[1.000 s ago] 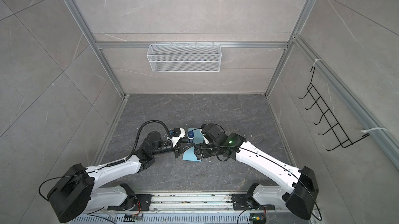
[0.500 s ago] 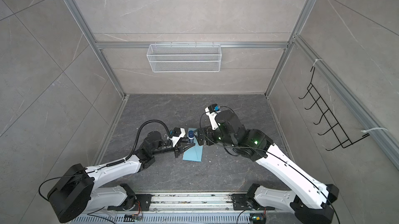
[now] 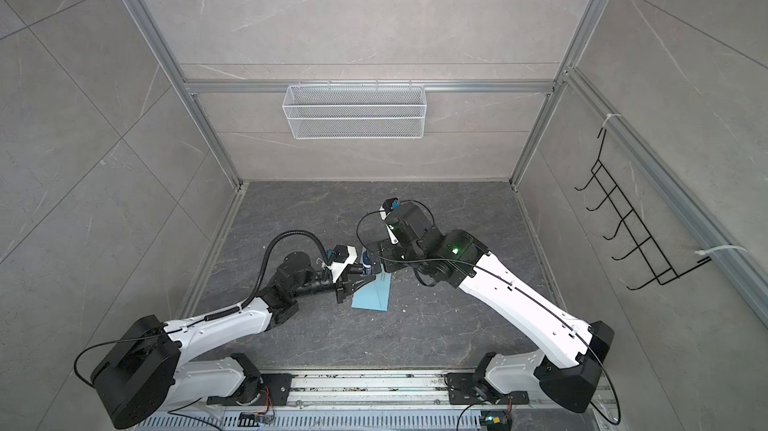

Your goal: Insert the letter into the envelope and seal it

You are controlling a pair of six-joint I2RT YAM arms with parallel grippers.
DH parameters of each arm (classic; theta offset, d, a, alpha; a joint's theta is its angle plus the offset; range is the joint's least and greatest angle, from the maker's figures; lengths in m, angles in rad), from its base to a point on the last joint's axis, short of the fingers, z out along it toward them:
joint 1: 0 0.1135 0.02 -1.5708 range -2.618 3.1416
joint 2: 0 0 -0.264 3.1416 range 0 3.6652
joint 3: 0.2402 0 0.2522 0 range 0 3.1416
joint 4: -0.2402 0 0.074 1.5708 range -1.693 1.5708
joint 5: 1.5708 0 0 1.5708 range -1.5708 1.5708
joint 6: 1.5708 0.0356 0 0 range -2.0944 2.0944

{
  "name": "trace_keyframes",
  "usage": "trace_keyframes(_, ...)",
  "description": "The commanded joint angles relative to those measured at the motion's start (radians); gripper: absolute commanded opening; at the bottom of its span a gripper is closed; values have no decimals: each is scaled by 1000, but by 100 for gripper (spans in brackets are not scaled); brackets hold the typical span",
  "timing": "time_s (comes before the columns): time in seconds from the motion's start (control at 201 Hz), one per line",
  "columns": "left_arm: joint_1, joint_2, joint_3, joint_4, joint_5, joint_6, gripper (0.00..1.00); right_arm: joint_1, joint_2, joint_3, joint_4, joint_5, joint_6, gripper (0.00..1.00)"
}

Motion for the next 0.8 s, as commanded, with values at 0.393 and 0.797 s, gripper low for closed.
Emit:
trace_keyframes(0.393,0,-32,29,48,29,15,0,-15,44,18,-40,39,-20,99)
trace_keyframes(0.797,1,-43,15,84,3,8,0,-15,59,-83,-41,11,-5,95)
